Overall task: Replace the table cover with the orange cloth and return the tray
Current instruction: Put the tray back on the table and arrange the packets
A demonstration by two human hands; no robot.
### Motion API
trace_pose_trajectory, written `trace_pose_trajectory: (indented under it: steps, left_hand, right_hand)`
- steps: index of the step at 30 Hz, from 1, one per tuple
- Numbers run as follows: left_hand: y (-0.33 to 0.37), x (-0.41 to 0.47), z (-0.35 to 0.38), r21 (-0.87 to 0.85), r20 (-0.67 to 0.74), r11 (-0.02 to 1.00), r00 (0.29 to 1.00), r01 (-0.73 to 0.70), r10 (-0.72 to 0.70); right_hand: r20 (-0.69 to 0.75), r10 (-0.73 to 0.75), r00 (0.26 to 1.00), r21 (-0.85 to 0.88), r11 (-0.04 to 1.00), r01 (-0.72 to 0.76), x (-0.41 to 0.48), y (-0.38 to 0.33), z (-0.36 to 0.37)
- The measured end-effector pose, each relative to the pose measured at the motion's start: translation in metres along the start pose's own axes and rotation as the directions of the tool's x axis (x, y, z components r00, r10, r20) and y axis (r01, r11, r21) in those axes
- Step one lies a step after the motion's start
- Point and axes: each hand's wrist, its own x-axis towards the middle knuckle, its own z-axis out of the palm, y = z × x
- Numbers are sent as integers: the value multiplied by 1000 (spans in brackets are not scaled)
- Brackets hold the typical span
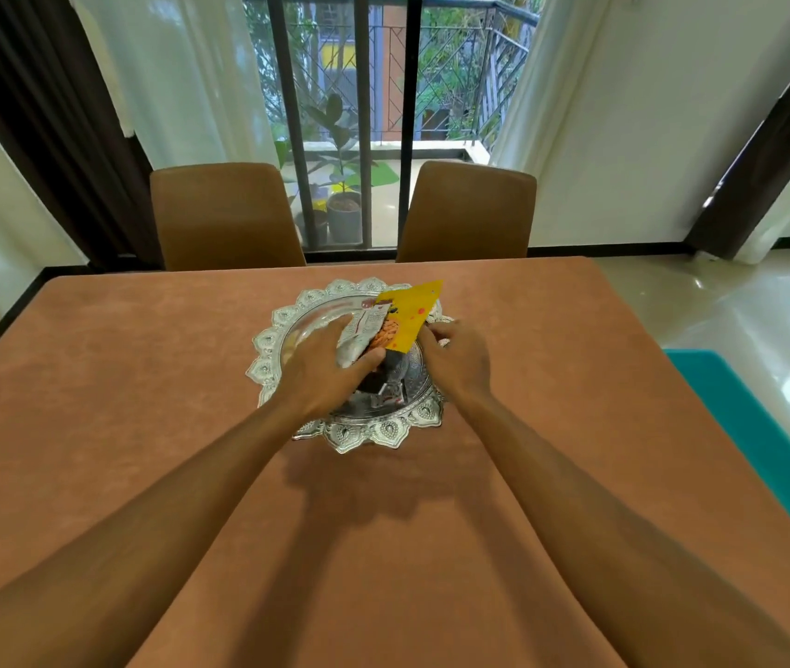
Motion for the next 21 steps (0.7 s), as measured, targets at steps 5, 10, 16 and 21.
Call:
trace_pose_trajectory:
  steps: [5, 10, 16, 21]
  left_hand:
    - [24, 7, -7, -217, 183, 953, 968, 210, -172]
    - [29, 27, -40, -279, 312, 908, 923, 314, -223]
    - [35, 25, -57, -213, 313, 893, 894, 396, -322]
    - [11, 17, -64, -314, 206, 884, 934, 346, -292]
  right_hand:
    - [259, -94, 961, 167, 985, 51, 1, -27, 4]
    - [541, -186, 820, 249, 967, 55, 12, -39, 10]
    - [563, -143, 814, 185, 982, 44, 11, -39, 7]
    - [566, -121, 816, -176, 949, 263, 6, -24, 1]
